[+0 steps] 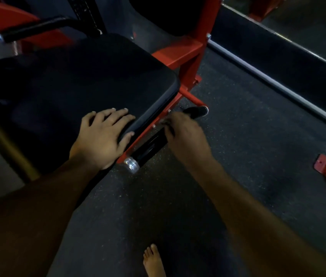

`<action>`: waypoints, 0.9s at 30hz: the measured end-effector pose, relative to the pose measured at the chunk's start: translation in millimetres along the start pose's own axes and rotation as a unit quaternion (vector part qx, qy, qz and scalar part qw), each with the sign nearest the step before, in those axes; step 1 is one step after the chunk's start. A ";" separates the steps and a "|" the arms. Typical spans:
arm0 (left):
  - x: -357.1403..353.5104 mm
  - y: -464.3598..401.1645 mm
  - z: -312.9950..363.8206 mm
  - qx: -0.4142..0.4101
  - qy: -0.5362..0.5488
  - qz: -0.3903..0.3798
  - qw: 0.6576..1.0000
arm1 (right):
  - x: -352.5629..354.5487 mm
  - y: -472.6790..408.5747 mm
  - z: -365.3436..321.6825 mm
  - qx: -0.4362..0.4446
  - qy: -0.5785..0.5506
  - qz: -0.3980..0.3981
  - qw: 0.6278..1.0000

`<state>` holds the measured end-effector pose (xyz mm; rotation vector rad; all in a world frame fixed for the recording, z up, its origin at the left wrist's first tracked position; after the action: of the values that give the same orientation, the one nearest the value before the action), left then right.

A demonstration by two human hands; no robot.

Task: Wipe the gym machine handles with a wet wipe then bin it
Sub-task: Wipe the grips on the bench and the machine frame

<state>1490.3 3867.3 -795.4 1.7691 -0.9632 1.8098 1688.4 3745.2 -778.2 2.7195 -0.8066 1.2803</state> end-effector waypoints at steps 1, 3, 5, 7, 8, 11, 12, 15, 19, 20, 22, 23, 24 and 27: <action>0.7 0.0 -0.1 -0.003 -0.002 -0.003 1.000 | 2.1 -10.3 8.9 -0.007 0.016 0.013 1.000; -0.7 -0.4 -1.8 -0.003 0.002 0.003 1.000 | 0.7 -26.0 25.1 -0.026 0.039 0.035 0.998; -2.2 2.4 -2.2 -0.002 0.008 0.016 1.000 | 0.1 -32.3 32.9 -0.055 0.041 0.058 0.996; 0.0 1.1 -0.2 -0.008 0.005 0.024 1.000 | -0.3 -32.5 25.6 -0.055 0.042 0.080 0.994; 1.4 -3.6 -1.6 -0.010 0.009 0.017 1.000 | -5.2 -30.7 17.8 -0.050 0.046 0.076 0.995; 1.3 -0.3 0.8 -0.003 0.020 -0.006 1.000 | -27.4 6.2 -22.0 0.041 0.032 0.033 0.998; 0.0 0.8 1.5 -0.001 0.018 0.001 1.000 | -35.5 24.2 -34.9 0.081 0.027 0.041 0.995; 3.0 0.6 1.2 0.000 0.012 -0.008 1.000 | -40.9 70.9 -64.9 0.090 -0.039 0.001 0.995; 2.7 -1.0 0.5 -0.003 0.004 -0.004 1.000 | -36.5 85.5 -66.6 0.056 -0.055 0.027 0.997; 2.4 -1.8 0.2 0.000 0.007 -0.003 1.000 | -33.9 82.4 -64.2 0.045 -0.055 0.054 0.996; 0.1 0.4 1.2 0.000 0.011 0.009 1.000 | -24.1 72.6 -52.7 -0.008 -0.055 0.108 0.993; -0.4 1.4 2.3 -0.002 0.010 0.017 1.000 | -18.0 64.7 -43.4 -0.040 -0.054 0.133 0.989; 0.3 2.2 1.1 -0.002 0.007 0.019 1.000 | -14.6 55.8 -33.5 -0.071 -0.055 0.155 0.984; 2.4 0.9 0.9 0.000 0.005 0.007 1.000 | -10.5 24.3 -5.5 -0.141 -0.059 0.211 0.965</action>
<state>1490.0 3865.6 -793.3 1.7555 -0.9751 1.8257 1667.7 3730.1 -786.8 2.4913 -1.5175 0.9585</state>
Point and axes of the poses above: each hand's wrist, its own y-axis away from the middle knuckle, its own x-axis out of the back of the hand, z = x × y, the point moved 1 cm from there along -y, towards the middle knuckle, and after that the axes turned 14 degrees about z, right-handed, at the moved point
